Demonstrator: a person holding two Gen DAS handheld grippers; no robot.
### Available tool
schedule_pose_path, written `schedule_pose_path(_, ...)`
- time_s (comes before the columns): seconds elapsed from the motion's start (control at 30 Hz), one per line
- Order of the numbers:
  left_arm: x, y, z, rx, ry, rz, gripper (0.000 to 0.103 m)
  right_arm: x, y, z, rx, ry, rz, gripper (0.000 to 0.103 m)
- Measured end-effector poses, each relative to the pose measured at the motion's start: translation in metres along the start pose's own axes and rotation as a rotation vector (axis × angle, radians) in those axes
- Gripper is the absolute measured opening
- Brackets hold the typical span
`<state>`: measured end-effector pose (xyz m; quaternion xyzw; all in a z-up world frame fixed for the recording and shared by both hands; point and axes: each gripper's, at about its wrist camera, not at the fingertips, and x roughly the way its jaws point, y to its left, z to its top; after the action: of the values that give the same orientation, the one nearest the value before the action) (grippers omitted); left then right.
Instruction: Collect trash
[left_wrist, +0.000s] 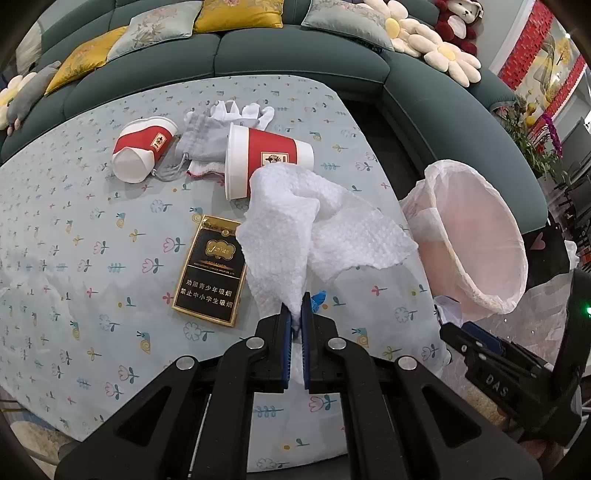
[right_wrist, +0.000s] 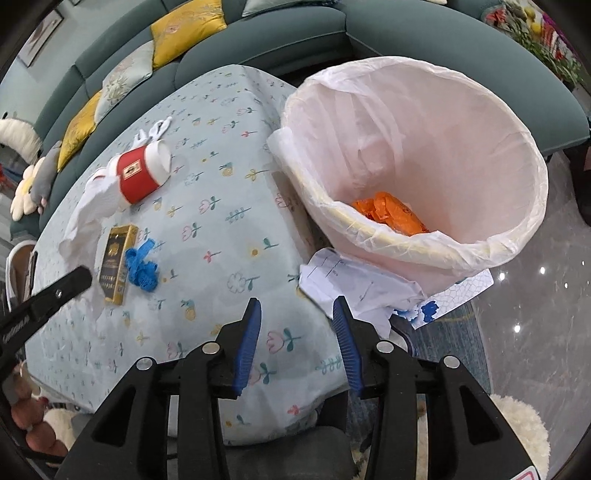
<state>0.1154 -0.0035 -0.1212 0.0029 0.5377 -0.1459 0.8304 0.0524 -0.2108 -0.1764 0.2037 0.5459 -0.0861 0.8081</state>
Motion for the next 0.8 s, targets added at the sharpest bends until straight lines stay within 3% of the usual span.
schedule_pose_path(0.27,0.010,-0.003,0.003,0.003,0.016,-0.011,0.004,0.022,-0.010,0.007,0.044,0.037,0.015,0.039)
schedule_pose_path(0.6,0.020,-0.009,0.007,0.013,0.028,-0.021,0.004,0.030,-0.010,0.010,0.054,0.052,0.063,0.016)
schedule_pose_path(0.8,0.023,-0.010,0.005,0.014,0.034,-0.021,0.004,0.031,-0.012,0.012,0.058,0.044,0.077,0.010)
